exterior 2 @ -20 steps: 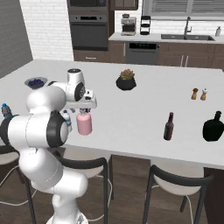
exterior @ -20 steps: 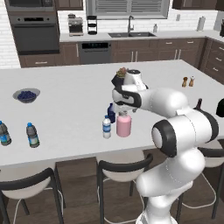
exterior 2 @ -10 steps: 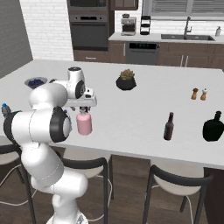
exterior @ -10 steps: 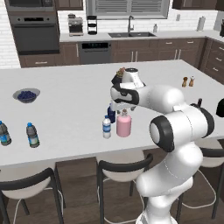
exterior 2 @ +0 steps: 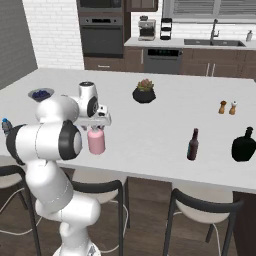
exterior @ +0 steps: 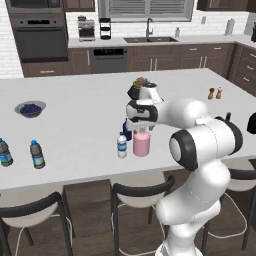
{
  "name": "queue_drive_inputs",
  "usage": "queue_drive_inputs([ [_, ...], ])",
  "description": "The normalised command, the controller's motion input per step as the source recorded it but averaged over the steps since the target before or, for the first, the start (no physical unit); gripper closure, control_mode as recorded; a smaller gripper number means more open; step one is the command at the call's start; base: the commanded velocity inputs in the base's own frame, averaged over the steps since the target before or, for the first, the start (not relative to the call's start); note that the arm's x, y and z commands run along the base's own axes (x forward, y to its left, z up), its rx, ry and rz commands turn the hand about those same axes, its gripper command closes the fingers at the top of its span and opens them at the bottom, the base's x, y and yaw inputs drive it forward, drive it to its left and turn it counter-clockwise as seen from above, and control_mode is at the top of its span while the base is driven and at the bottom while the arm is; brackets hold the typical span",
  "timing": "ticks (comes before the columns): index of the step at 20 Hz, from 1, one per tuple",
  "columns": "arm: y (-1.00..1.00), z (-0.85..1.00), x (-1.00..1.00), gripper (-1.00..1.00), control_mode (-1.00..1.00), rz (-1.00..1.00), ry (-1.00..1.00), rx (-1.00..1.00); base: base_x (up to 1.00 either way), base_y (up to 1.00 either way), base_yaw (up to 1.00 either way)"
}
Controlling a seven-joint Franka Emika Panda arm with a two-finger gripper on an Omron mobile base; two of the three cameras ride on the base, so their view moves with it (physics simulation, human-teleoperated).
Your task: Move the plastic bottles in the middle to the plastics group, and the glass bottles in the middle to the glass group.
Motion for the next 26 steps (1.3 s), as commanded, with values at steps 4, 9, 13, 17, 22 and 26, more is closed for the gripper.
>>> queue_drive_inputs([
  [4, 0.0, -0.17, 0.0, -1.0, -1.0, 0.0, 0.0, 0.0, 0.0, 0.0, 0.0],
  [9, 0.0, 0.0, 0.0, -1.0, -1.0, 0.0, 0.0, 0.0, 0.0, 0.0, 0.0],
  [13, 0.0, 0.0, 0.1, -1.0, -1.0, 0.0, 0.0, 0.0, 0.0, 0.0, 0.0],
  [17, 0.0, 0.0, 0.19, -1.0, -1.0, 0.0, 0.0, 0.0, 0.0, 0.0, 0.0],
  [22, 0.0, 0.0, 0.3, -1.0, -1.0, -0.01, 0.0, 0.0, 0.0, 0.0, 0.0],
  [26, 0.0, 0.0, -0.03, -1.0, -1.0, 0.0, 0.0, 0.0, 0.0, 0.0, 0.0],
])
